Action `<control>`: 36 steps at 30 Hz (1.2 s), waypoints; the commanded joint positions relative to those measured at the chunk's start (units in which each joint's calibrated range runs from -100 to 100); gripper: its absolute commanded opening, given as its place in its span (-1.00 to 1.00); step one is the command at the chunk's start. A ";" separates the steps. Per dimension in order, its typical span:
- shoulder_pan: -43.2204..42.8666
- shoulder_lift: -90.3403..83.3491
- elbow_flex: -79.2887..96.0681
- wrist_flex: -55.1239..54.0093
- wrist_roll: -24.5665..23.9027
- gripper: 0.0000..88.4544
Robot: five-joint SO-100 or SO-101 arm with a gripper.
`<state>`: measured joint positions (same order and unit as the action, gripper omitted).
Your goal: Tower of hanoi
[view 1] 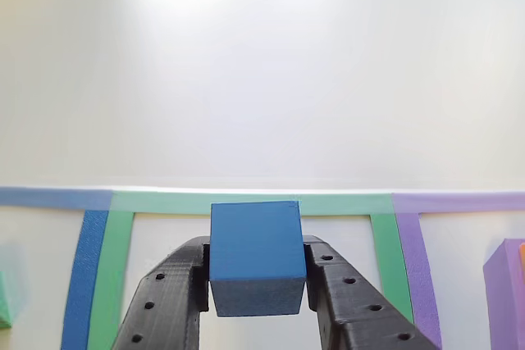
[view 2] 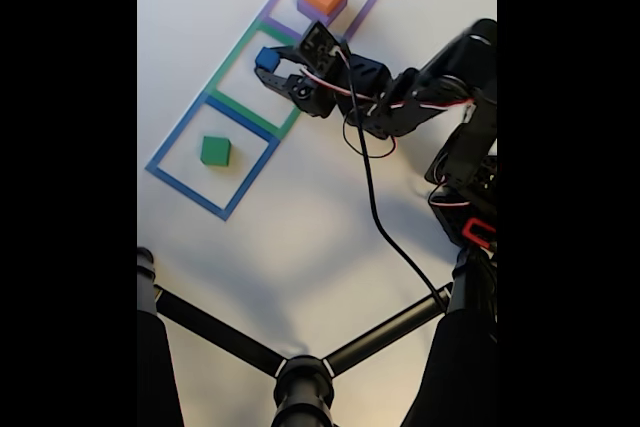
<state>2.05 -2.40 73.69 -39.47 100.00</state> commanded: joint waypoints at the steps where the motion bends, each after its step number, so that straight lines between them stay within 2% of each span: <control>1: -1.48 -18.76 -2.95 21.22 0.00 -0.92; 4: -1.86 -27.25 -5.67 34.17 0.00 -0.92; 9: -2.09 -36.87 -22.58 69.95 0.00 -0.93; 14: -4.22 -37.03 -48.11 103.21 0.00 -0.92; 18: -7.57 -35.42 -64.10 119.56 0.00 -0.92; 26: -12.00 -35.58 -74.10 130.73 0.00 -0.93; 36: -16.34 -37.19 -71.37 131.38 0.00 -0.92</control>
<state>-12.63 -37.37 2.06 92.26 99.43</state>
